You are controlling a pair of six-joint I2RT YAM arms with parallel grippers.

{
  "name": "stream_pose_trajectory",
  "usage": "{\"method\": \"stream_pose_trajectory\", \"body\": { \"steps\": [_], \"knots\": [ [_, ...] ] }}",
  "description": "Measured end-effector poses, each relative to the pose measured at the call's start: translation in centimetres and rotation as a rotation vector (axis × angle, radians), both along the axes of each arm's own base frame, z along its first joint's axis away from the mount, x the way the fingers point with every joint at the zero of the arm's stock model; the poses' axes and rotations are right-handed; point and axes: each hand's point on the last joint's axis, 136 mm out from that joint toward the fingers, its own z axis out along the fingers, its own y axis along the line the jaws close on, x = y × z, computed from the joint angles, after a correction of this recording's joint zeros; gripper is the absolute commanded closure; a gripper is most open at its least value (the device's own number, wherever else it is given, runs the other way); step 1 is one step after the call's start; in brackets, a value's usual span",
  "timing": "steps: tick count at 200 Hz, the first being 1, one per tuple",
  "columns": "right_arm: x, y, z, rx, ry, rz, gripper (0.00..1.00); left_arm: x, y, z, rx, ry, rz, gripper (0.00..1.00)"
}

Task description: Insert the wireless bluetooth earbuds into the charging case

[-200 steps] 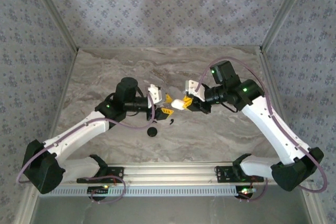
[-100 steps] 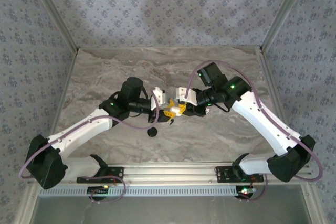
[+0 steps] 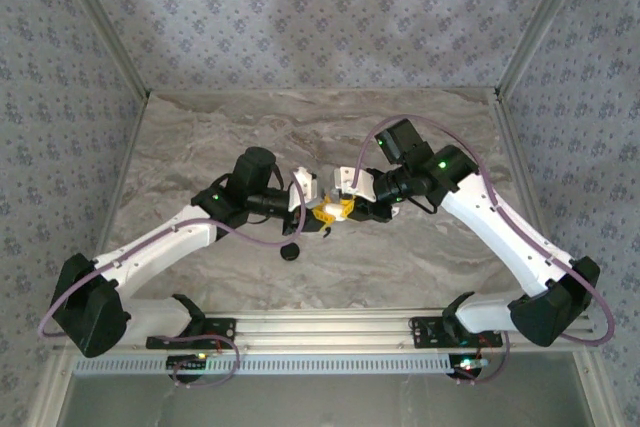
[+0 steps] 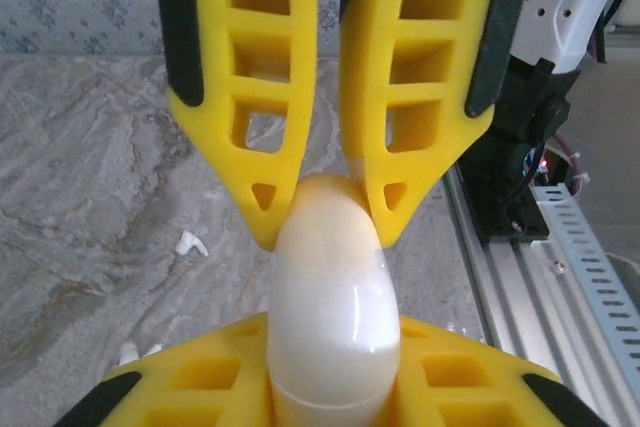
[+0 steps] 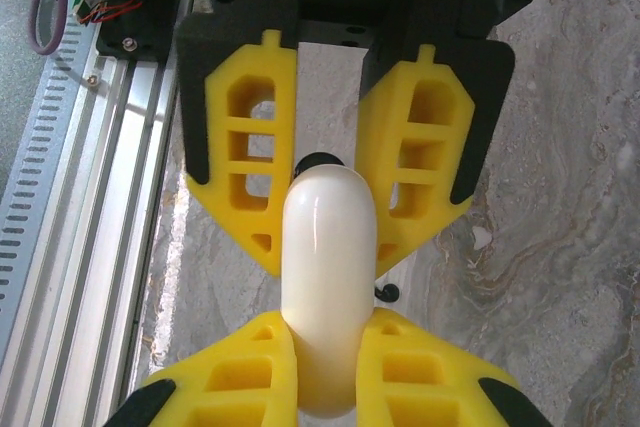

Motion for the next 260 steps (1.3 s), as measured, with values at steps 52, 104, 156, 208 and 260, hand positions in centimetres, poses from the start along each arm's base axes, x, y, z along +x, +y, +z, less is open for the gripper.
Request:
{"method": "stream_pose_trajectory", "body": {
  "steps": [52, 104, 156, 208, 260],
  "knots": [
    [0.1, 0.2, 0.2, 0.010, -0.002, -0.004, 0.54, 0.0, 0.0, 0.1, -0.003, -0.001, -0.002, 0.81],
    [0.6, 0.6, 0.1, 0.061, 0.012, -0.026, 0.43, 0.0, -0.1, 0.3, -0.011, 0.011, 0.005, 0.81],
    [1.7, -0.2, 0.2, 0.106, -0.012, -0.087, 0.44, 0.1, -0.1, 0.4, -0.011, 0.014, 0.011, 0.82],
    [3.2, -1.6, 3.1, 0.231, -0.067, -0.173, 0.44, 0.4, -0.1, 0.6, -0.019, 0.003, 0.017, 0.82],
    [4.0, -1.5, 3.2, 0.259, -0.082, -0.199, 0.45, 0.4, -0.3, 0.7, -0.040, 0.018, 0.020, 0.82]
  ]
}}
